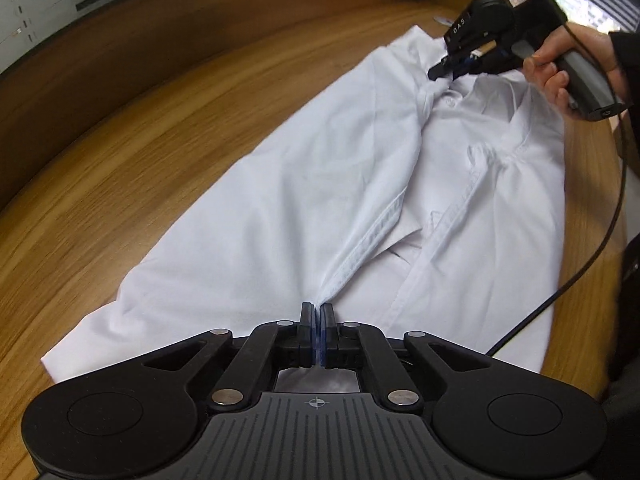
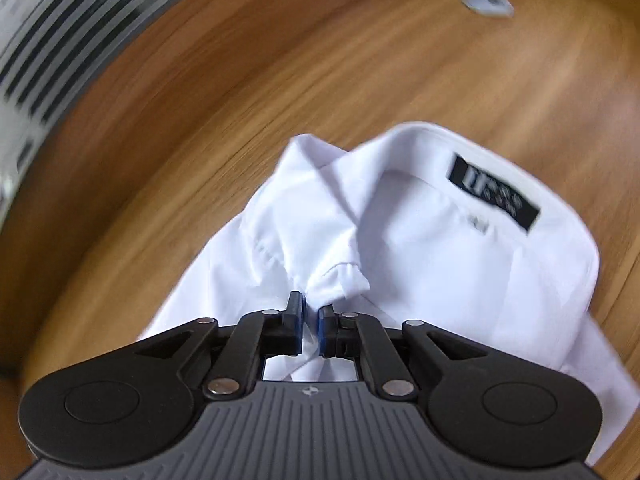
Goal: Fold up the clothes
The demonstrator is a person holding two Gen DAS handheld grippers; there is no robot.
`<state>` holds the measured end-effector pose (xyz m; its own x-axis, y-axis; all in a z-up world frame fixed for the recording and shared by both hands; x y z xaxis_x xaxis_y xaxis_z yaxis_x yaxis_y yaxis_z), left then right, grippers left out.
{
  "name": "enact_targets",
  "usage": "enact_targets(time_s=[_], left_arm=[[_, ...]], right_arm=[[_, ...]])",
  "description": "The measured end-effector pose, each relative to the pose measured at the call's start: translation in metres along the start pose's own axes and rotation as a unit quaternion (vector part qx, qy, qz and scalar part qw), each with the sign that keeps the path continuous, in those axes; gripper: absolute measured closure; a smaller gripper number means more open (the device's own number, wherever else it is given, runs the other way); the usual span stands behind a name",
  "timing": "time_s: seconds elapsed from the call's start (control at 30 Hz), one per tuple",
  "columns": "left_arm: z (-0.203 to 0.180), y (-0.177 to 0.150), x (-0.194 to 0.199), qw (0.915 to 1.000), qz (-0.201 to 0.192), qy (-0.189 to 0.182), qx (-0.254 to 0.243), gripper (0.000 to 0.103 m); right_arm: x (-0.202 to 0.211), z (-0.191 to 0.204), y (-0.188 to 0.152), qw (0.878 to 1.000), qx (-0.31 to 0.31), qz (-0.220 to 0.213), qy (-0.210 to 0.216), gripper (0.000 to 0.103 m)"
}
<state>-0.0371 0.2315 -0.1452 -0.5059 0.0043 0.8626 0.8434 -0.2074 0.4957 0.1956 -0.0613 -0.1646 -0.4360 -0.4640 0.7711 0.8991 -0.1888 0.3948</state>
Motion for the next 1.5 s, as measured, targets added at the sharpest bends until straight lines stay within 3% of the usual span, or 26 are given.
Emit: enact_targets(time_s=[0.07, 0.2, 0.3, 0.43, 0.67, 0.7, 0.77, 0.8, 0.9, 1.0, 1.1, 1.2, 1.3, 1.37, 1.5], left_arm=[[0.002, 0.001, 0.009, 0.9999, -0.006, -0.013, 0.008, 0.097], [0.006, 0.003, 0.028, 0.9987, -0.02, -0.04, 0.026, 0.089], [0.014, 0.008, 0.047, 0.9967, -0.037, -0.054, 0.048, 0.082], [0.032, 0.016, 0.044, 0.9965, -0.035, -0.03, 0.07, 0.079], [0.052, 0.011, 0.018, 0.9956, 0.006, 0.007, 0.094, 0.078], [0.053, 0.009, 0.019, 0.9952, 0.009, 0.007, 0.097, 0.076], [0.057, 0.005, 0.023, 0.9946, 0.01, 0.007, 0.103, 0.058], [0.059, 0.003, 0.026, 0.9944, 0.009, 0.008, 0.105, 0.043], [0.07, 0.003, 0.04, 0.9945, -0.004, 0.017, 0.103, 0.037], [0.085, 0.006, 0.052, 0.9936, -0.027, 0.039, 0.103, 0.028], [0.098, 0.01, 0.046, 0.993, -0.029, 0.048, 0.104, 0.025], [0.102, 0.014, 0.03, 0.9946, -0.02, 0.042, 0.093, 0.022], [0.099, 0.015, 0.01, 0.9967, -0.007, 0.028, 0.075, 0.02], [0.096, 0.015, -0.003, 0.9978, 0.005, 0.018, 0.063, 0.02], [0.089, 0.01, -0.018, 0.999, 0.017, 0.009, 0.041, 0.021]], right_arm=[[0.004, 0.007, 0.001, 0.999, 0.043, 0.008, -0.022, 0.082], [0.038, 0.021, 0.003, 0.992, 0.107, -0.028, -0.059, 0.081], [0.059, 0.039, 0.012, 0.98, 0.169, -0.068, -0.081, 0.081], [0.044, 0.052, 0.041, 0.975, 0.201, -0.069, -0.059, 0.081], [-0.023, 0.054, 0.045, 0.975, 0.214, -0.011, -0.057, 0.081], [-0.03, 0.051, 0.043, 0.974, 0.219, -0.001, -0.063, 0.081], [-0.04, 0.044, 0.039, 0.971, 0.227, 0.018, -0.07, 0.081], [-0.041, 0.043, 0.039, 0.97, 0.234, 0.019, -0.068, 0.081], [-0.024, 0.045, 0.047, 0.974, 0.222, 0.018, -0.045, 0.081], [0.022, 0.041, 0.053, 0.982, 0.19, -0.014, -0.02, 0.078], [0.07, 0.029, 0.049, 0.986, 0.162, -0.037, -0.022, 0.067], [0.106, 0.006, 0.028, 0.991, 0.126, -0.037, -0.04, 0.066], [0.127, -0.018, -0.003, 0.994, 0.082, -0.031, -0.065, 0.057], [0.132, -0.033, -0.029, 0.996, 0.046, -0.02, -0.075, 0.052], [0.122, -0.05, -0.079, 0.997, -0.016, 0.023, -0.067, 0.051]])
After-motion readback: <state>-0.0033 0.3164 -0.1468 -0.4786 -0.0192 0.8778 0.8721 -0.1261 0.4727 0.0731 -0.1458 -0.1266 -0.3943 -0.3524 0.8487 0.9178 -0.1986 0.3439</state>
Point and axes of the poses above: each gripper's, at about its wrist camera, not at the fingertips, and x roughly against the way its jaws point, z to its left, y to its top, the point moved 4 cm from there along -x, roughly the way its jaws point, and after that the axes turned 9 degrees about y, right-handed, at the moved point
